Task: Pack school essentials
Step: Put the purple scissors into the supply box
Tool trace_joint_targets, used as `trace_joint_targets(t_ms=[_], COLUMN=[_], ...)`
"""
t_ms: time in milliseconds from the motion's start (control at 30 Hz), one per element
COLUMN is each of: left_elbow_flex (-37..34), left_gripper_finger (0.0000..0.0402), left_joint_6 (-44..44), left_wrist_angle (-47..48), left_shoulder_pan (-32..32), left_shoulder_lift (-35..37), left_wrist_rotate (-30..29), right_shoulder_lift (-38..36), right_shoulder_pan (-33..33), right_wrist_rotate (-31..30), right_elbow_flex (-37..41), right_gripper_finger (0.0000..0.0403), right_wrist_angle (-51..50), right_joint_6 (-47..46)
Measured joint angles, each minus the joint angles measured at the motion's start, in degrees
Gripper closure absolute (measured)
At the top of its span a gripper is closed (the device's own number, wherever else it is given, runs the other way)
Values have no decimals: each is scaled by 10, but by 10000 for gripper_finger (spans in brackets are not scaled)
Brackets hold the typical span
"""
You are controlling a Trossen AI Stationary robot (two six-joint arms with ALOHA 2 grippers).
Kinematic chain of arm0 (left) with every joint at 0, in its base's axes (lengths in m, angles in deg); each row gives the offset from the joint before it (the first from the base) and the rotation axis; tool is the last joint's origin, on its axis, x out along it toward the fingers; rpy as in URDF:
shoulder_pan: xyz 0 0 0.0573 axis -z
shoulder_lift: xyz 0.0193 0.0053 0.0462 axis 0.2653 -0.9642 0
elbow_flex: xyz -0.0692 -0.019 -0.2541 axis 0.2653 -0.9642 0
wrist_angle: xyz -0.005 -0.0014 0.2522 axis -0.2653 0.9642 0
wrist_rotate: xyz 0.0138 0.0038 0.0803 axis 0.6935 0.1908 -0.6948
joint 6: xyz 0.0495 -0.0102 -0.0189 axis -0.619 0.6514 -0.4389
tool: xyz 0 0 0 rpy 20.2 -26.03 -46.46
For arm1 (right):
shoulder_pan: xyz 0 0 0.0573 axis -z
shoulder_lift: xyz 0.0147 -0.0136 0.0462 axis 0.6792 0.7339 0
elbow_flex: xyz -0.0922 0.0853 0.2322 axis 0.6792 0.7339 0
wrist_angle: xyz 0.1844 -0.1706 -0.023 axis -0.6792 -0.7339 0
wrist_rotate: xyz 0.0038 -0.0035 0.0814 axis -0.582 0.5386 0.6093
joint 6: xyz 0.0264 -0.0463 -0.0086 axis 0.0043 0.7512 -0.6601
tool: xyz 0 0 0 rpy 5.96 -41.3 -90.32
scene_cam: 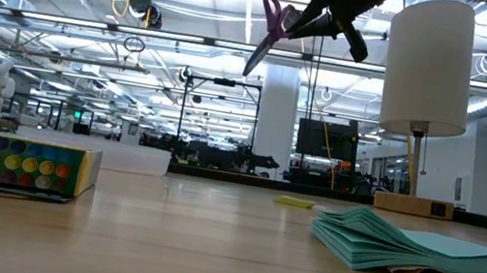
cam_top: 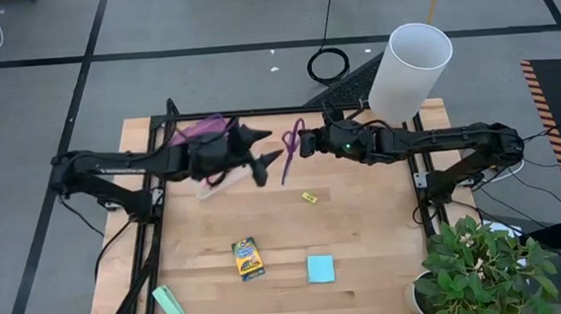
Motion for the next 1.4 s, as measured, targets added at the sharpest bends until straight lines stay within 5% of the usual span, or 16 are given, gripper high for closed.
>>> trace_joint_targets(t_ms=[267, 800, 967, 1233, 1400], left_elbow_flex=[56, 56, 56, 55, 55], left_gripper_finger=[170, 361, 374, 347, 371], left_joint_6=[-5, 19, 18, 20, 20], left_wrist_angle=[15, 40, 41, 86, 123], left_shoulder_pan=[-55, -71, -74, -88, -101], left_shoulder_lift=[-66, -65, -65, -54, -33], left_wrist_rotate=[92, 127, 128, 123, 153], right_shoulder_lift=[0, 0, 0, -14, -25], right_shoulder_pan=[0, 1, 0, 4, 5], right_wrist_rotate=[-2, -2, 0, 49, 76], right_elbow_flex=[0, 0, 0, 0, 0], right_gripper_finger=[389, 388, 380, 270, 182], right_wrist_angle=[14, 23, 28, 9, -37], right_joint_6=[11, 30, 60, 57, 53])
